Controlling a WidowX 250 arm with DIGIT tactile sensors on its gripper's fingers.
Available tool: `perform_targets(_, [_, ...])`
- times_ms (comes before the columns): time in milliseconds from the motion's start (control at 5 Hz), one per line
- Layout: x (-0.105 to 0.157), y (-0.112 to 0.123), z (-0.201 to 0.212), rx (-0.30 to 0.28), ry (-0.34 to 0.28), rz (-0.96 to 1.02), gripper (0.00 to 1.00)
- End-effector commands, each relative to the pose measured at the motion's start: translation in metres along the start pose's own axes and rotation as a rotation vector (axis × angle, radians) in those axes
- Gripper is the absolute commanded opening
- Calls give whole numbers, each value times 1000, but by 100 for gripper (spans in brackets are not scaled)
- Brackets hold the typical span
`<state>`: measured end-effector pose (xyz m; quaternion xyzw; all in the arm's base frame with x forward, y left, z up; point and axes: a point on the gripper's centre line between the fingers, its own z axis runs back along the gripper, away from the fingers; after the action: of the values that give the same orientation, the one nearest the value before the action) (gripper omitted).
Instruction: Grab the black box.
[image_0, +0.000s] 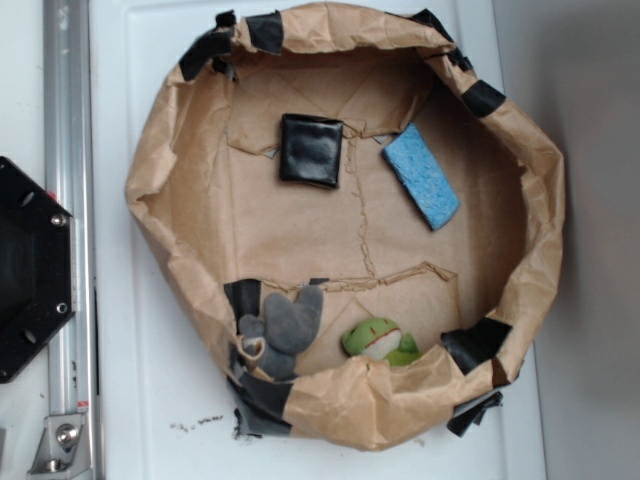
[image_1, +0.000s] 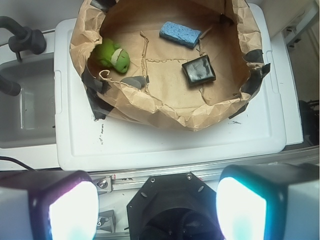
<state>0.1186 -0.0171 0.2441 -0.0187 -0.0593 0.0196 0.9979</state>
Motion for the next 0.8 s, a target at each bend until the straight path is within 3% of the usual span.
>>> perform_targets(0, [0,0,0,0,0,0,100])
perform_targets(200, [51,31,-7,124,-63,-82,100])
perform_targets(400, [96,40,-13,155,-74,-147,100])
perform_targets(600, [96,40,-13,155,-74,-147,100])
